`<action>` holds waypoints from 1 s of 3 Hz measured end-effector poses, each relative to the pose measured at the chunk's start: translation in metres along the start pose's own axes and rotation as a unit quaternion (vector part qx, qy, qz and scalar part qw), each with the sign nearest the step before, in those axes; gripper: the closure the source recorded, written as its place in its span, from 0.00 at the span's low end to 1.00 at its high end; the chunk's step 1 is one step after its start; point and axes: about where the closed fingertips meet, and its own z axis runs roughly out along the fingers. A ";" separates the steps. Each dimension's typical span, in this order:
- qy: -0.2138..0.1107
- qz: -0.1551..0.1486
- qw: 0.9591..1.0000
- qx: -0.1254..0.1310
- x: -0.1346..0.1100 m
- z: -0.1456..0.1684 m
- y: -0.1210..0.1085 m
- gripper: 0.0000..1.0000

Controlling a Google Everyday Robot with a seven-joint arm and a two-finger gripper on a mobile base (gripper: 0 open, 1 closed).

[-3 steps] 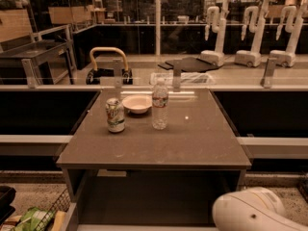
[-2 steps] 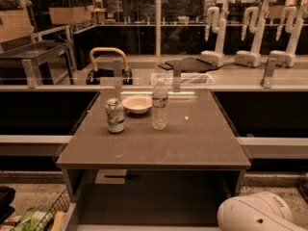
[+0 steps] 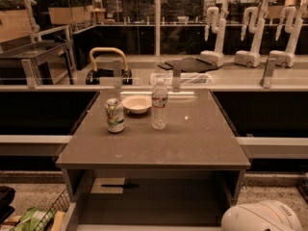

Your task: Open top drawer

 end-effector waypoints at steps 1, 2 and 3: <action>0.000 0.000 1.000 0.000 0.000 0.000 0.000 0.00; 0.000 0.000 1.000 0.000 0.000 0.000 0.000 0.00; 0.007 -0.006 1.000 0.018 0.006 -0.019 0.001 0.00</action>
Offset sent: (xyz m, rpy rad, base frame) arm -0.0001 0.0000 0.0000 -0.0002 -0.0001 0.0000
